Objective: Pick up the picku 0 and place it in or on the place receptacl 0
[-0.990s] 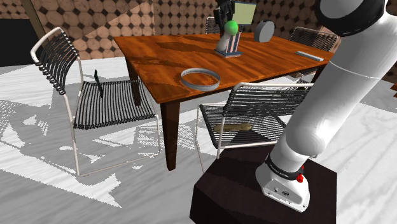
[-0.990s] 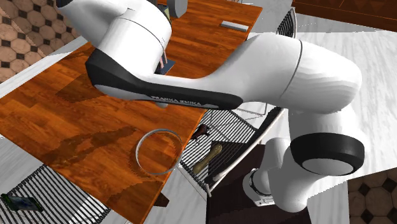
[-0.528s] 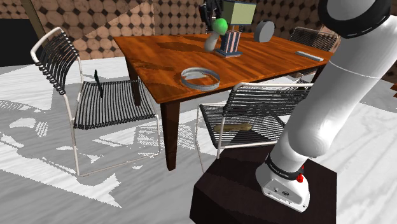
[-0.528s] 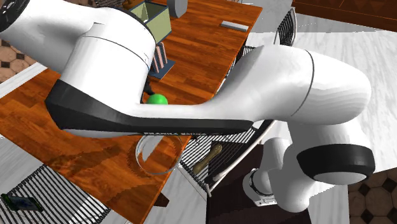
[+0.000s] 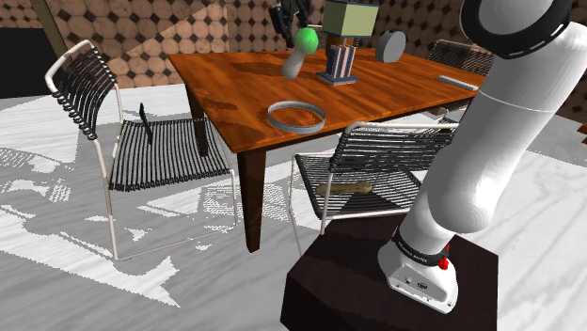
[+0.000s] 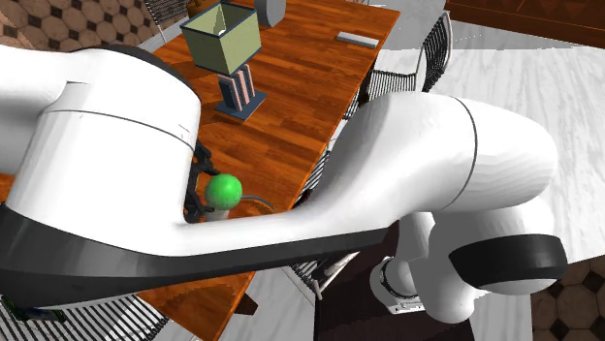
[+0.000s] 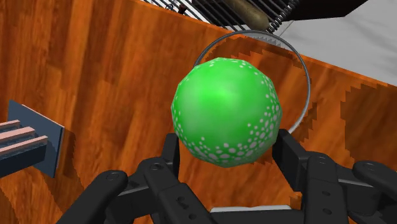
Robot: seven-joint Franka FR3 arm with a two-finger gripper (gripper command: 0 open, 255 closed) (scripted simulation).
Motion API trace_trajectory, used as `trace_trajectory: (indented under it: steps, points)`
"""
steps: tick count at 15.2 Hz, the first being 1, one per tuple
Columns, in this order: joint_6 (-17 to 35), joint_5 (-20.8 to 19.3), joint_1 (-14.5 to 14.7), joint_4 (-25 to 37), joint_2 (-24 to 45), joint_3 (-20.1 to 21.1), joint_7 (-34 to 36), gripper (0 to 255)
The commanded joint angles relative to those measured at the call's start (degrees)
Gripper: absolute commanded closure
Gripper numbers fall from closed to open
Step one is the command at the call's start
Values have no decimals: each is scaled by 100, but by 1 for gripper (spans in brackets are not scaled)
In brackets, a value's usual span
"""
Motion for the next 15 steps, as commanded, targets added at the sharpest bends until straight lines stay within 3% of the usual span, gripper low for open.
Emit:
trace_trajectory:
  steps: [1,15]
  points:
    - [129,17,14,-205,-61,14,80,255]
    - [1247,73,-5,-1724,-420,-13,401,255]
